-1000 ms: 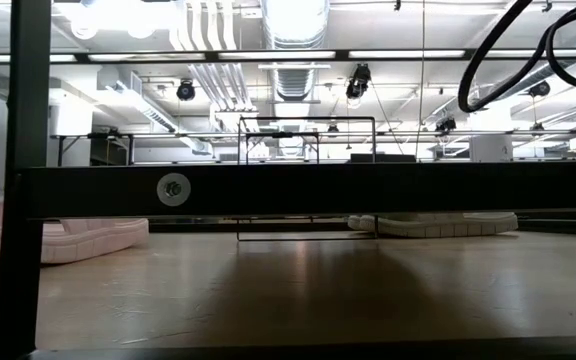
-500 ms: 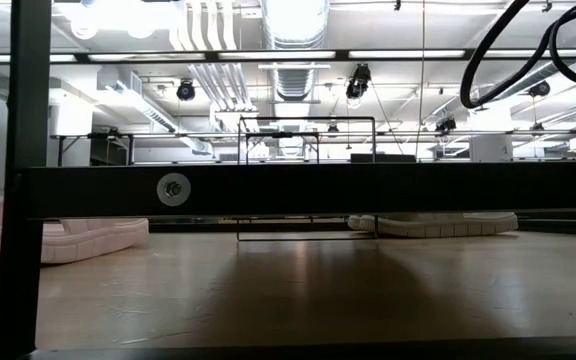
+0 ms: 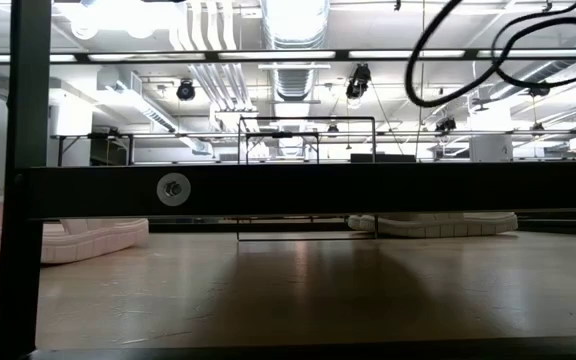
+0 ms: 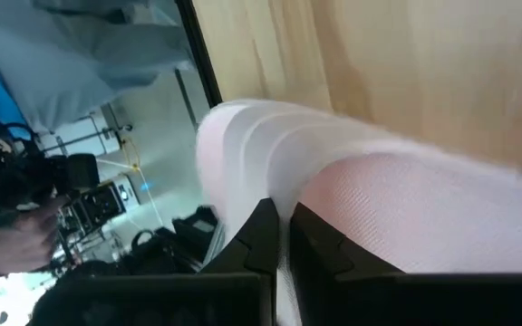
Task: Pick and place slides into the shelf
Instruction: Put the right pink slide on the shelf
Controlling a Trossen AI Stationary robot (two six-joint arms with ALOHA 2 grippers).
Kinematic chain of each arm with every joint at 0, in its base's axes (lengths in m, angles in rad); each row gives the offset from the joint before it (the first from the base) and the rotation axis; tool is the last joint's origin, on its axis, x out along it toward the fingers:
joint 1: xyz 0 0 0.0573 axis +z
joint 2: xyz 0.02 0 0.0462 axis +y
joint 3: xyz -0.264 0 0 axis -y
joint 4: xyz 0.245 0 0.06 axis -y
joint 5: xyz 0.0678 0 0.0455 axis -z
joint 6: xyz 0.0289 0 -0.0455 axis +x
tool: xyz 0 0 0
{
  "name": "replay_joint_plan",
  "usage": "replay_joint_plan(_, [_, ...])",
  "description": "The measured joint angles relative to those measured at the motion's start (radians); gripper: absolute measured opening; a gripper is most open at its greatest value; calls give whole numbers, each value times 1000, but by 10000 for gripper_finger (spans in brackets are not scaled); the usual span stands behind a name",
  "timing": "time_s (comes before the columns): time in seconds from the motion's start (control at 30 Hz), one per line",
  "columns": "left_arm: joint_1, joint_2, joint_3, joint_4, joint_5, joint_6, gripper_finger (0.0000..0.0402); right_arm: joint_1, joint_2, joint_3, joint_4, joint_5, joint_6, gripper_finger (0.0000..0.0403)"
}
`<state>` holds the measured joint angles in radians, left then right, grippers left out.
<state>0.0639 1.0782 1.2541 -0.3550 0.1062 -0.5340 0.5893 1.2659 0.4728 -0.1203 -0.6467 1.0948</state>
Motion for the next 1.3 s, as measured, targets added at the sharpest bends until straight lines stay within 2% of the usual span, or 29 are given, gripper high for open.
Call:
replay_joint_plan(0.17, [0, 0, -1, 0, 0, 0, 0, -42, 0, 0, 10, -8, -32, 9])
replay_joint_plan(0.43, [0, 0, -2, -1, 2, 0, 0, -79, -9, 0, 34, -90, -75, 8])
replay_joint_plan(0.67, [0, 0, -9, -1, 5, 18, 0, -127, -54, 0, 32, -93, -75, 8])
replay_joint_plan(1.03, [0, 0, -18, -2, 10, 18, 0, -292, -152, 0, 26, -93, -107, 8])
replay_joint_plan(1.3, [0, 0, -18, -2, 11, 18, 0, -399, -151, 0, 30, -83, -147, 8])
